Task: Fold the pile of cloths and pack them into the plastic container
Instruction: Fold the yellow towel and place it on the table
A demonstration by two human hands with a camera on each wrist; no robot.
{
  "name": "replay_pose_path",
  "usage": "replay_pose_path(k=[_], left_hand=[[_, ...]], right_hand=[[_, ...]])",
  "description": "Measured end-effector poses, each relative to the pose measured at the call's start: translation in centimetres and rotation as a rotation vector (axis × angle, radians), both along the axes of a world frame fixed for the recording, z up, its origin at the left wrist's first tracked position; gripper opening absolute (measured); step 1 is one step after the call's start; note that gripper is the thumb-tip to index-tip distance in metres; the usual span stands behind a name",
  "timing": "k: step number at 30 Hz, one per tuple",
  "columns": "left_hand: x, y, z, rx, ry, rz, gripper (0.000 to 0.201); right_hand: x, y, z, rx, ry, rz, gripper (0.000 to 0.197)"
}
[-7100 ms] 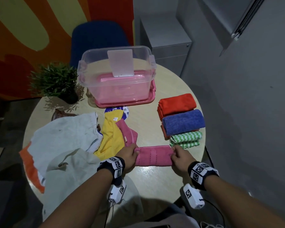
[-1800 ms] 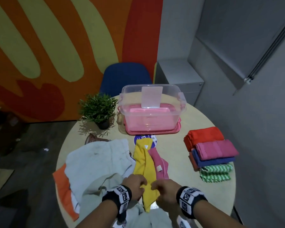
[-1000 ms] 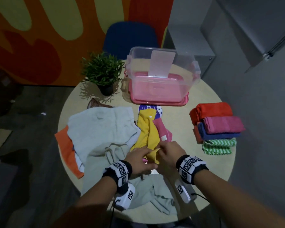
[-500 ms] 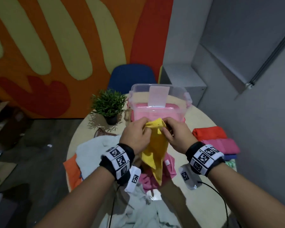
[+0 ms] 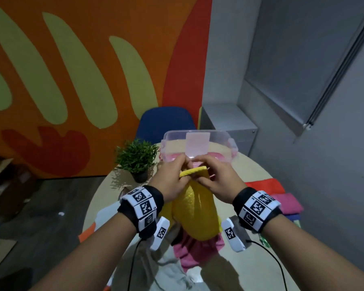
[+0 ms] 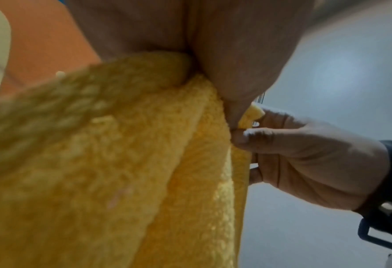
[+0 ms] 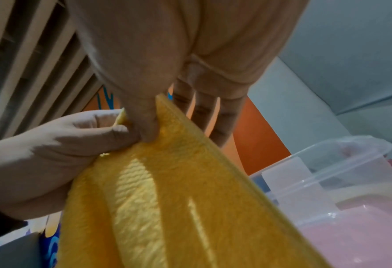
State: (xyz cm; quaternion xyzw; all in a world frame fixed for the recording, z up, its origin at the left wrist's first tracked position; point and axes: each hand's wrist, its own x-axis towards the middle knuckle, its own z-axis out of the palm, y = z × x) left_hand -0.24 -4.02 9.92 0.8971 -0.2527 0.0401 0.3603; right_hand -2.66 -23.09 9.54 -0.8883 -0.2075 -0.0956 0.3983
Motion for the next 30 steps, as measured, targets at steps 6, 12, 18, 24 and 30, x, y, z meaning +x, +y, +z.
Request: replay_pose_path(k=[6,12,18,24,30], left_hand=[[0.5,1.8,-1.6,0.170,0.038,-0.006,0.017],[1.0,5.0,-4.6,0.177,0.102,0.094,0.012],[0.7,5.7,-2.6,-0.071,0.148,0.192,0.014],[-1.8,7.3,1.7,-0.257,0.249,0.010,0.008],[-1.1,8.8,0.4,0.160,0.230,0.042,0.004]], right_hand=[[0.4,-2.6,1.3,-0.002,0.045,-0.056,0.017],[0.1,-5.3,0.6,0.039,0.113,-0.181,0.035],[-0.6,-6.5,-0.3,0.181,0.241,-0.219,0.011],[-2.7,-8.9,1.5,0.343,0.209,-0.083,0.013],[-1.4,-11.0,-1.3,0.372,0.286,-0.189,0.024]])
